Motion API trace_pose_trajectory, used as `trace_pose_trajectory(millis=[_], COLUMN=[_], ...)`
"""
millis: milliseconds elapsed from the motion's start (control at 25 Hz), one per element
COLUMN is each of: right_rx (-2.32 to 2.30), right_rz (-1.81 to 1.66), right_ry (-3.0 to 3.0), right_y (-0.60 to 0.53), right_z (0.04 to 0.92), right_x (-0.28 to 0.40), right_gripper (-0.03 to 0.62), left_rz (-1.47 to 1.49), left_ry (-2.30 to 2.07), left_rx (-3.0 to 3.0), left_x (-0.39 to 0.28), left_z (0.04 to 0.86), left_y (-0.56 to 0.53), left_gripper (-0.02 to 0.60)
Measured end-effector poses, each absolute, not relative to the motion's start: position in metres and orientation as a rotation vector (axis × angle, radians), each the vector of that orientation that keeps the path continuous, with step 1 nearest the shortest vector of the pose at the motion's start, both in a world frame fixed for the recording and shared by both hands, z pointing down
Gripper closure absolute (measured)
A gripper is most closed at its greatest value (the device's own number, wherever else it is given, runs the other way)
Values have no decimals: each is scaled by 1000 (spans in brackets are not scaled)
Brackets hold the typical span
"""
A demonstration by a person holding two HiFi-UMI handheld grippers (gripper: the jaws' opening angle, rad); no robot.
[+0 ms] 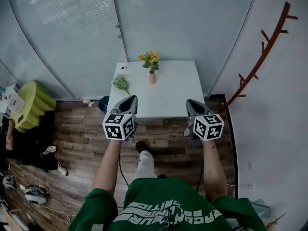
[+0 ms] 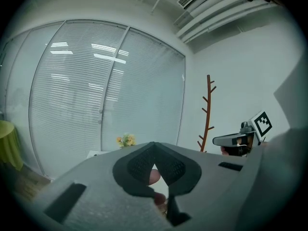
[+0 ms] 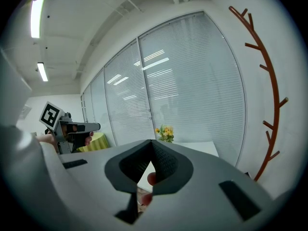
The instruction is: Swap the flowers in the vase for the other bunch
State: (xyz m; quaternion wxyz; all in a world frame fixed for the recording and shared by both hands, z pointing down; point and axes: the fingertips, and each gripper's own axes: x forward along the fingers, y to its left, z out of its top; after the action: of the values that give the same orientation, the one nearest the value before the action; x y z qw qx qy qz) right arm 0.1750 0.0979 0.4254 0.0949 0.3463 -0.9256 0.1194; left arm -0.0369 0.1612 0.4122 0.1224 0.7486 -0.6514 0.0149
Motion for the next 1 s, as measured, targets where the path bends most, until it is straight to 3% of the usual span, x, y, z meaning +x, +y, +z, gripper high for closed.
trace_pose_trajectory(millis=[1000], right_rx=[1079], right_rz=[330], right_ry=[-2662], right_y=[-106], right_z=[427], right_x=[28], right_gripper=[583], left_rz=[19], left_ry=[-1787], left_rx=[2219], left_x=[-185], left_z=[426], left_y=[-62], left_gripper=[581])
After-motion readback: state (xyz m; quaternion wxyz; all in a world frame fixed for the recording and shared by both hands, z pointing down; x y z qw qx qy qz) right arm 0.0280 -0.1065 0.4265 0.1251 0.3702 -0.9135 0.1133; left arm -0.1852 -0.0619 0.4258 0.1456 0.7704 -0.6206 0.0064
